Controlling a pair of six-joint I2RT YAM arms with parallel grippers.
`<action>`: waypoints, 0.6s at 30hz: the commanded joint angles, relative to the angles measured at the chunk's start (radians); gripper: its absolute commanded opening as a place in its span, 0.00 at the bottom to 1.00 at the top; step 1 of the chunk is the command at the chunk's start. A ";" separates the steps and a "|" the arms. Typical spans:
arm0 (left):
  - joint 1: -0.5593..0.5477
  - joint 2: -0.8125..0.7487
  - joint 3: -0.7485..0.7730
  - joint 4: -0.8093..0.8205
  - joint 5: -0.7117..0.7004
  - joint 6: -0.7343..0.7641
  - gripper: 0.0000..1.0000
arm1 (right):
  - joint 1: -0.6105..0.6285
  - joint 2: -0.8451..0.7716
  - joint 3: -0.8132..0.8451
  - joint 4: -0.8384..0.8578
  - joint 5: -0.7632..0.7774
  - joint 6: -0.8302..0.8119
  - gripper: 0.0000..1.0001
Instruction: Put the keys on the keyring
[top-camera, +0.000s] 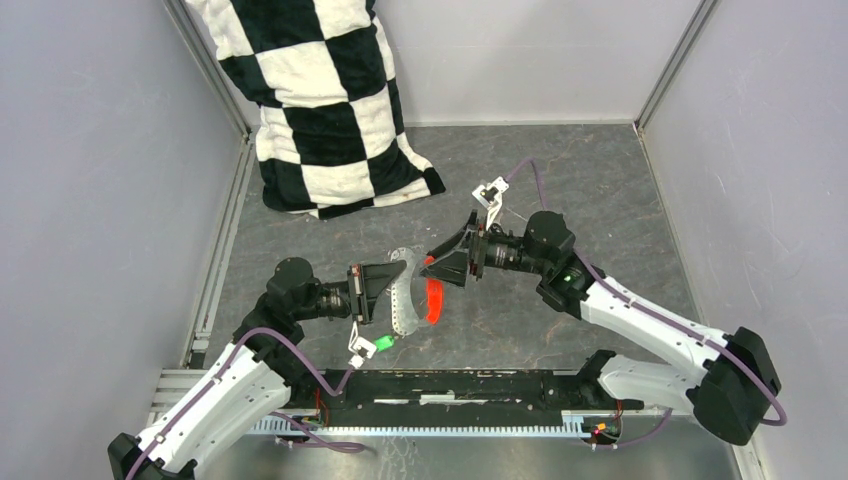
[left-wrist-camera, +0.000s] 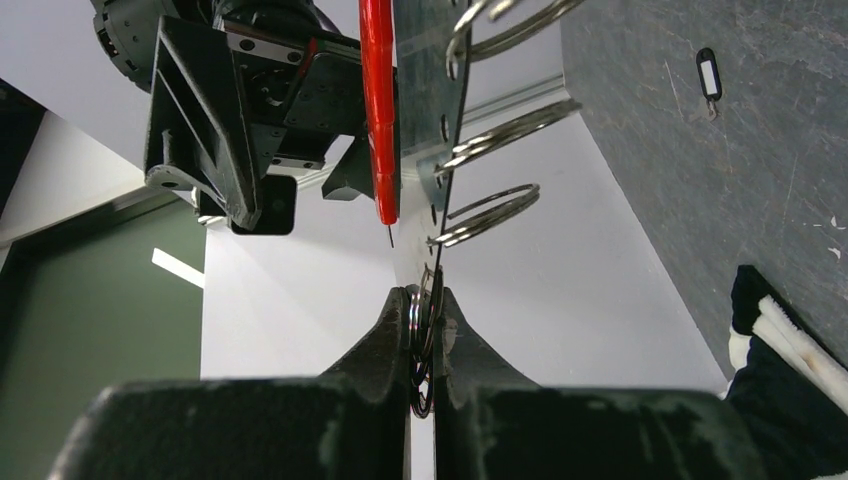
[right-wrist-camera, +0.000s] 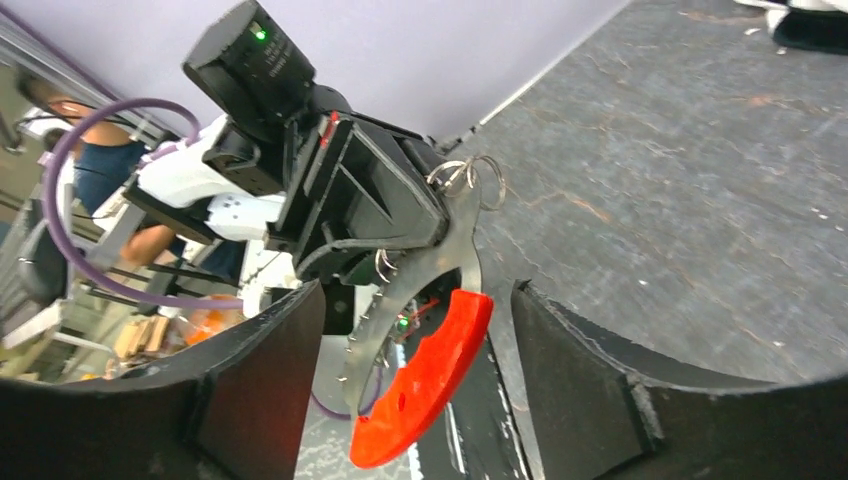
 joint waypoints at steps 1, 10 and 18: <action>0.001 -0.006 0.007 0.029 0.038 0.408 0.02 | 0.000 0.040 -0.045 0.288 -0.047 0.143 0.69; 0.002 -0.020 0.002 0.038 0.030 0.411 0.02 | 0.000 0.110 -0.040 0.393 -0.078 0.205 0.24; 0.002 -0.028 0.009 -0.020 0.031 0.370 0.83 | 0.000 0.120 -0.028 0.449 -0.084 0.187 0.00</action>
